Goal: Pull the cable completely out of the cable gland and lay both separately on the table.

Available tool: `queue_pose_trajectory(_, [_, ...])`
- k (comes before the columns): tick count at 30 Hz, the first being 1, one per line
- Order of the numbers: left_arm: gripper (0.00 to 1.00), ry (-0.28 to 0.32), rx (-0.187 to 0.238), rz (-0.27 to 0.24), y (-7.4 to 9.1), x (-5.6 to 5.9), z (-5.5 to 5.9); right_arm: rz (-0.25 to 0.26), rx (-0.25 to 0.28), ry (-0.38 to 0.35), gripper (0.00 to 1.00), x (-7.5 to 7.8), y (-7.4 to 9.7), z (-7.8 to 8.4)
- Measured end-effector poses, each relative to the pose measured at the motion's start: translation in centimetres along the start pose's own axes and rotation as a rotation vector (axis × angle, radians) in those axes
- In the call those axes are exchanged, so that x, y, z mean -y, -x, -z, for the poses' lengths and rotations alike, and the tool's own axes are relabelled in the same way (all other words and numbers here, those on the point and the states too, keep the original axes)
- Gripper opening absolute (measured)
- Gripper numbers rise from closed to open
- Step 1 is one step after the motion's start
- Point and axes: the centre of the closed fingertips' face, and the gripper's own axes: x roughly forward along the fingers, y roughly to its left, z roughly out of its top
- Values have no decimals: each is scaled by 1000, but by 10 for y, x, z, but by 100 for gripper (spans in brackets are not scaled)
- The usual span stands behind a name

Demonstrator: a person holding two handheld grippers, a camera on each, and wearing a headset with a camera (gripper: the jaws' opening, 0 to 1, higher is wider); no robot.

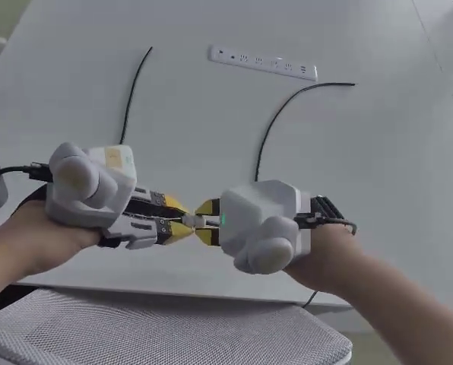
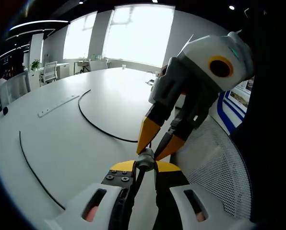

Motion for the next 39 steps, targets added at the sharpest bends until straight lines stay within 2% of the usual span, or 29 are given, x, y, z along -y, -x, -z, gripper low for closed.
queue_pose_trajectory(5, [15,10,7,1,0,0,-1,11,4,6,7,1,1,1])
queue_pose_trajectory(10, [15,-6,7,0,0,1,-3,9,8,-21,8,3,3,1])
queue_pose_trajectory(19, [15,-18,4,-2,-1,2,-5,5,13,-14,8,2,5,1])
queue_pose_trajectory(21, [15,-12,10,-2,-1,4,-5,34,14,-42,15,8,6,1])
queue_pose_trajectory(25, [15,-18,16,-8,-1,4,-5,5,32,-75,14,6,8,1])
queue_pose_trajectory(28, [15,-42,10,-14,-1,5,-4,-15,51,-132,15,5,11,1])
queue_pose_trajectory(31, [15,-81,21,-25,0,4,-7,-83,106,-303,20,1,17,-2])
queue_pose_trajectory(33, [15,-105,24,-31,0,3,-8,-81,104,-313,22,5,18,1])
queue_pose_trajectory(35, [15,-134,32,-35,0,4,-10,-110,123,-366,21,3,21,2])
queue_pose_trajectory(39, [15,-182,31,-45,1,6,-14,-107,118,-388,21,7,27,8])
